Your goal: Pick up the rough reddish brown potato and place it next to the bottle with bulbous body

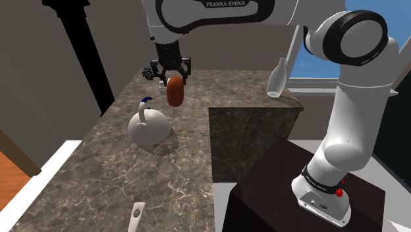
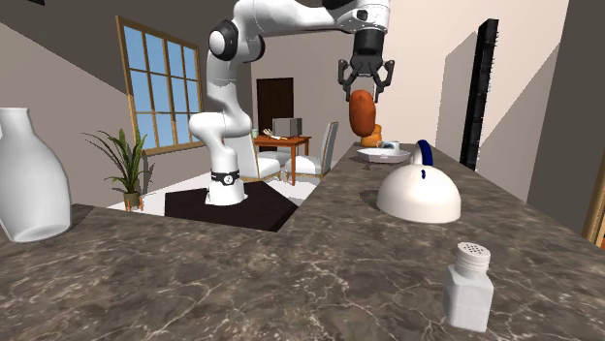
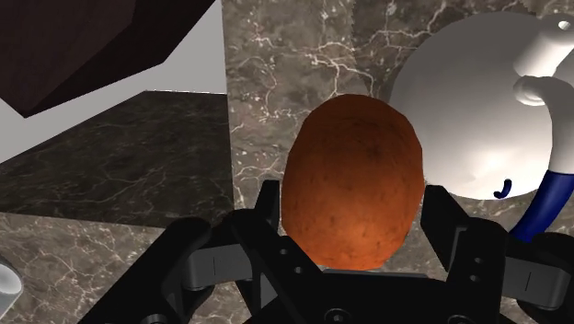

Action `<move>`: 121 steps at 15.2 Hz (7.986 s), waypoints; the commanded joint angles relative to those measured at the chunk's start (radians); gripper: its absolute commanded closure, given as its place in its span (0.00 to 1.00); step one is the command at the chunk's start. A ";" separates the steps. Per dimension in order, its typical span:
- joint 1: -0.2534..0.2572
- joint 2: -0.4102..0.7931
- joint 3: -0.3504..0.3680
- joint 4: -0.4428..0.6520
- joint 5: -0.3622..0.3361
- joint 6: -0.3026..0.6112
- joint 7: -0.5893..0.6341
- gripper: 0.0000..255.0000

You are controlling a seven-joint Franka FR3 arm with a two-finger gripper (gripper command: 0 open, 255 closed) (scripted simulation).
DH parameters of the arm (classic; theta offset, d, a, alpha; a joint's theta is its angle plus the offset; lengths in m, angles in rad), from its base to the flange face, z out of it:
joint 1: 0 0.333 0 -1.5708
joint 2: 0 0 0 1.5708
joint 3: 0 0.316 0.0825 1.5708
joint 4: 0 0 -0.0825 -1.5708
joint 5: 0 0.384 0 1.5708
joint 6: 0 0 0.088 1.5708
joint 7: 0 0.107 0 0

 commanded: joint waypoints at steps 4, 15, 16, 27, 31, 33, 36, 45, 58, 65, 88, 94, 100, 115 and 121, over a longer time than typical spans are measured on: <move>0.020 0.025 0.001 0.105 -0.014 -0.083 -0.006 1.00; 0.103 0.130 -0.002 0.414 -0.078 -0.293 -0.020 1.00; 0.111 0.139 -0.003 0.437 -0.084 -0.307 -0.022 1.00; -0.196 -0.175 -0.080 0.019 0.093 -0.126 -0.293 1.00; -0.263 -0.237 -0.131 -0.055 0.125 -0.092 -0.399 1.00; -0.292 -0.260 -0.157 -0.082 0.136 -0.078 -0.451 1.00; -0.331 -0.283 -0.197 -0.111 0.148 -0.060 -0.528 1.00; -0.439 -0.289 -0.310 -0.125 0.160 -0.024 -0.746 1.00; -0.585 -0.136 -0.445 0.062 0.164 -0.027 -1.031 1.00; -0.620 -0.104 -0.469 0.048 0.170 0.025 -1.083 1.00; -0.628 -0.157 -0.472 -0.335 0.170 0.354 -1.058 1.00; -0.629 -0.149 -0.473 -0.405 0.165 0.432 -1.050 1.00; -0.629 -0.134 -0.474 -0.466 0.160 0.508 -1.042 1.00; -0.628 -0.064 -0.479 -0.581 0.138 0.691 -1.015 1.00; -0.626 -0.029 -0.483 -0.610 0.128 0.754 -1.004 1.00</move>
